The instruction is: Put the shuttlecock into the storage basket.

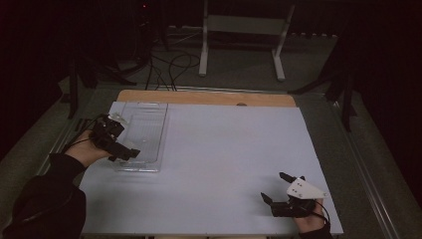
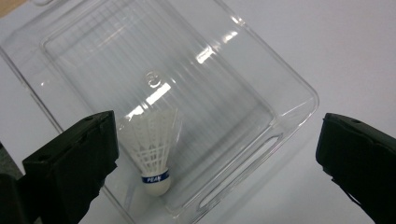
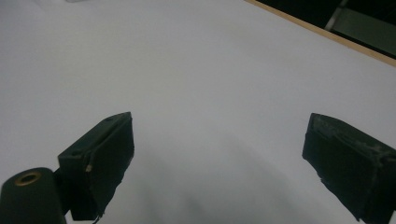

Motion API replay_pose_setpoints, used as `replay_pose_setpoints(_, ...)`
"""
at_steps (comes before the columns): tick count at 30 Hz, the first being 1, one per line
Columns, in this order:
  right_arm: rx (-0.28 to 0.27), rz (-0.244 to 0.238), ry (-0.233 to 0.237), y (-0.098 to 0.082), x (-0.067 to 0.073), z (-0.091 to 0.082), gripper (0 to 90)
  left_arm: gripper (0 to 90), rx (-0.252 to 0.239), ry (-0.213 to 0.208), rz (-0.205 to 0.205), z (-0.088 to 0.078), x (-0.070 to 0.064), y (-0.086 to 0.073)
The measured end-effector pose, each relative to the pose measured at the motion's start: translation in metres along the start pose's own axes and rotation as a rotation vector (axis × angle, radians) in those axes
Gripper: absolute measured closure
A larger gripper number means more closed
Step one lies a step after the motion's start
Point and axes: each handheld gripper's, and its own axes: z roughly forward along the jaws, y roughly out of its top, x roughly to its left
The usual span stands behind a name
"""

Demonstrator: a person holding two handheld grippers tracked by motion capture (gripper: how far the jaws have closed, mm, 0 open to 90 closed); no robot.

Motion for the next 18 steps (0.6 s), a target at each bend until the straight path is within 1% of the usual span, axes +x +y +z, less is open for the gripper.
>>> replay_pose_setpoints(2,0.002,-0.001,-0.001,0.000,0.000,0.000,8.9,0.1,-0.007,-0.004,-0.002,0.000,-0.001,0.001)
replay_pose_setpoints(5,0.002,0.000,-0.002,0.000,0.000,0.000,8.9,0.0,-0.017,-0.023,-0.014,-0.001,-0.002,0.004)
replay_pose_setpoints(8,0.002,0.003,-0.003,0.000,0.000,0.000,8.9,0.0,-0.037,-0.025,-0.027,-0.001,-0.003,0.007)
replay_pose_setpoints(9,0.002,0.003,-0.003,0.000,0.000,0.000,8.9,0.0,-0.037,-0.025,-0.027,-0.001,-0.003,0.007)
replay_pose_setpoints(10,0.002,0.003,-0.003,0.000,0.000,0.000,8.9,0.0,-0.049,-0.030,-0.033,-0.001,-0.004,0.010)
replay_pose_setpoints(12,0.002,0.002,-0.002,0.000,0.000,0.000,8.9,0.1,-0.048,-0.029,-0.043,0.000,-0.006,0.013)
replay_pose_setpoints(13,0.003,0.002,-0.002,0.000,0.000,0.000,8.9,0.1,-0.051,-0.034,-0.044,0.000,-0.007,0.014)
replay_pose_setpoints(14,0.003,0.002,-0.002,0.000,0.000,0.000,8.9,0.1,-0.055,-0.049,-0.049,-0.001,-0.008,0.016)
replay_pose_setpoints(16,0.002,0.001,-0.002,0.000,0.000,0.000,8.9,0.1,-0.073,-0.056,-0.048,-0.002,-0.010,0.019)
replay_pose_setpoints(17,0.002,0.001,-0.002,-0.001,0.000,0.000,8.9,0.1,-0.079,-0.066,-0.042,-0.002,-0.011,0.021)
replay_pose_setpoints(18,0.003,0.003,-0.003,-0.001,0.000,0.000,8.9,0.1,-0.079,-0.066,-0.042,-0.002,-0.011,0.021)
